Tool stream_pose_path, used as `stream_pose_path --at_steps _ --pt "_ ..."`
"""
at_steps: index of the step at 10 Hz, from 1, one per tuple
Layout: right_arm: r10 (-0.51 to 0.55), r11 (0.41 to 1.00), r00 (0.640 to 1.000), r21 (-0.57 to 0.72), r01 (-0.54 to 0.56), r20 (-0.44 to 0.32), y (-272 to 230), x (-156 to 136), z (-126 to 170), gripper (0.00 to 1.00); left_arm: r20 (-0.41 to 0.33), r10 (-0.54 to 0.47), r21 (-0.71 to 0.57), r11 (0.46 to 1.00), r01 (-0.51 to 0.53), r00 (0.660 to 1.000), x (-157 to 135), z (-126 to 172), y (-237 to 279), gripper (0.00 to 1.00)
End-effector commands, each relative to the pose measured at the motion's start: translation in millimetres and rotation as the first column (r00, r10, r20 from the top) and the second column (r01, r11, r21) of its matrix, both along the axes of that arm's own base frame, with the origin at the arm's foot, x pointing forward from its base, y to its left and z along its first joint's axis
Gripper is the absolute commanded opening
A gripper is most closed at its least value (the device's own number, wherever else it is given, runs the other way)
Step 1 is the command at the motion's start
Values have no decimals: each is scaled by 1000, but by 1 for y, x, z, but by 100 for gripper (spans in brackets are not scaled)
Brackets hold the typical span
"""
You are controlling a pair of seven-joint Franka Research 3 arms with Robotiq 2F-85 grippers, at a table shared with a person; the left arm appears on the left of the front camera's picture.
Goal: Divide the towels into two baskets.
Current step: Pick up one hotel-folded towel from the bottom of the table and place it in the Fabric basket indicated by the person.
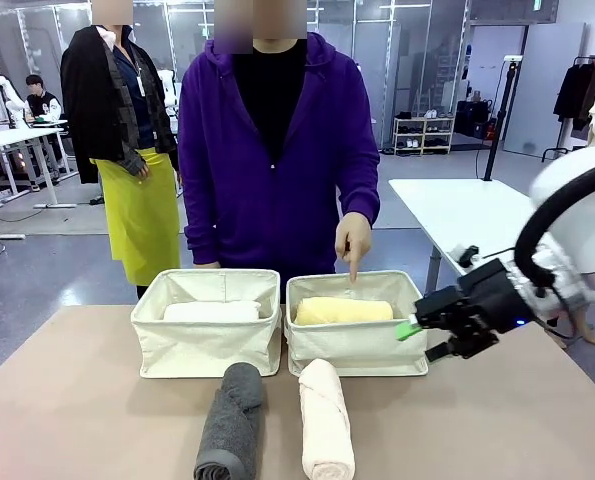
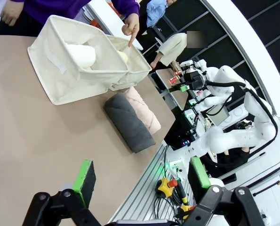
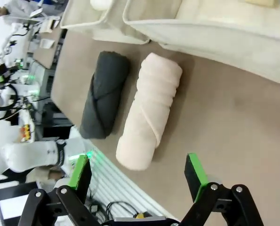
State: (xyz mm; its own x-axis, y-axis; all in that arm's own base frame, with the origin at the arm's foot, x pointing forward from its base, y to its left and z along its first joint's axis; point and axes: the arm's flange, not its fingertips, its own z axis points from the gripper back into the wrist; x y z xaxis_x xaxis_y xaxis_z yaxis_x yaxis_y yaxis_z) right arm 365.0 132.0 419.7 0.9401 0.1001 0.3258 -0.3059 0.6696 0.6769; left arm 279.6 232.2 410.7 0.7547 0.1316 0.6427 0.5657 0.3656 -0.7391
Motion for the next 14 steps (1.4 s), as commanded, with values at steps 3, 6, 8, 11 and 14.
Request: stream_pose_path --at_steps 3,6,8,11,14 --pt "-79 982 996 -167 86 48 72 -16 -38 100 9 -10 -2 1000 10 1000 -5 2 0 100" --pt "-43 960 998 -275 52 37 105 -13 -60 100 9 -10 -2 1000 10 1000 -5 2 0 100" --pt "-8 956 999 -291 20 44 122 -10 -73 100 9 -10 -2 1000 10 1000 -5 2 0 100" --pt "7 965 998 -262 8 57 137 -4 -86 100 9 -10 -2 1000 10 1000 -5 2 0 100" --pt "26 962 999 -273 -20 20 150 1 -98 100 9 -10 -2 1000 10 1000 -5 2 0 100"
